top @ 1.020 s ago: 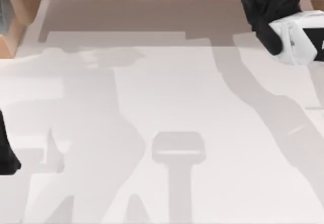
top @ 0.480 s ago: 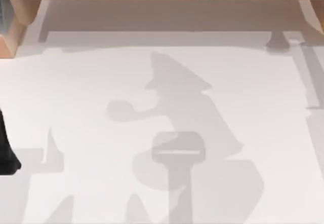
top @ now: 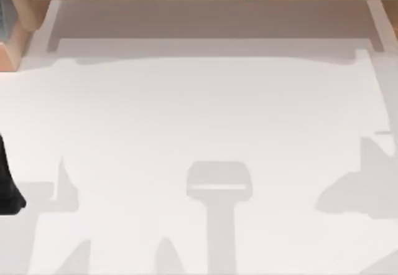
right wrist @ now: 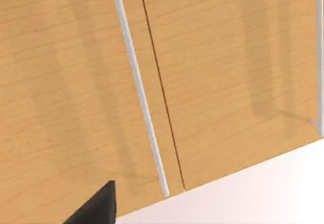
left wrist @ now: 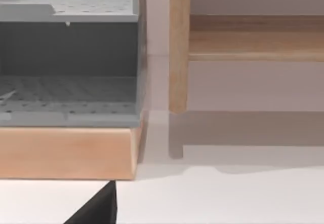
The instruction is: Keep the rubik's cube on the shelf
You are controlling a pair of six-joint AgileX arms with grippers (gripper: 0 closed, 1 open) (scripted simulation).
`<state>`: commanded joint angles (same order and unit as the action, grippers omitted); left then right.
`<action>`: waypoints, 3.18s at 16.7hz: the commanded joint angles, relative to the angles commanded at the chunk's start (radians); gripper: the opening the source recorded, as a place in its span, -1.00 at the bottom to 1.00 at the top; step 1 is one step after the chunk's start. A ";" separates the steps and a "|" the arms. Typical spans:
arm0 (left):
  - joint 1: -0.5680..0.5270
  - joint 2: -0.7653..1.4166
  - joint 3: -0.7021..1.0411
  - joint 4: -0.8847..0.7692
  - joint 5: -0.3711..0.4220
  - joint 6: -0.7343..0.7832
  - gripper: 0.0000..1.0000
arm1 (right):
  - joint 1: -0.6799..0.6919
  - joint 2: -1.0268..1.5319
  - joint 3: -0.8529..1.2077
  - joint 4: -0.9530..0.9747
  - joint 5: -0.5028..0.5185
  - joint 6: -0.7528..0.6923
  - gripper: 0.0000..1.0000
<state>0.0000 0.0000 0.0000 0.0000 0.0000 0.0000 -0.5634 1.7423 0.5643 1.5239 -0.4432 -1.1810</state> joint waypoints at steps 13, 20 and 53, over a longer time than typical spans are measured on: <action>0.000 0.000 0.000 0.000 0.000 0.000 1.00 | -0.184 0.293 -0.130 0.090 -0.271 -0.371 1.00; 0.000 0.000 0.000 0.000 0.000 0.000 1.00 | -0.148 0.308 -0.081 0.055 -0.235 -0.372 1.00; 0.000 0.000 0.000 0.000 0.000 0.000 1.00 | -0.070 0.362 0.057 -0.035 -0.154 -0.372 -1.00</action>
<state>0.0000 0.0000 0.0000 0.0000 0.0000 0.0000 -0.6337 2.1044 0.6216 1.4891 -0.5973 -1.5526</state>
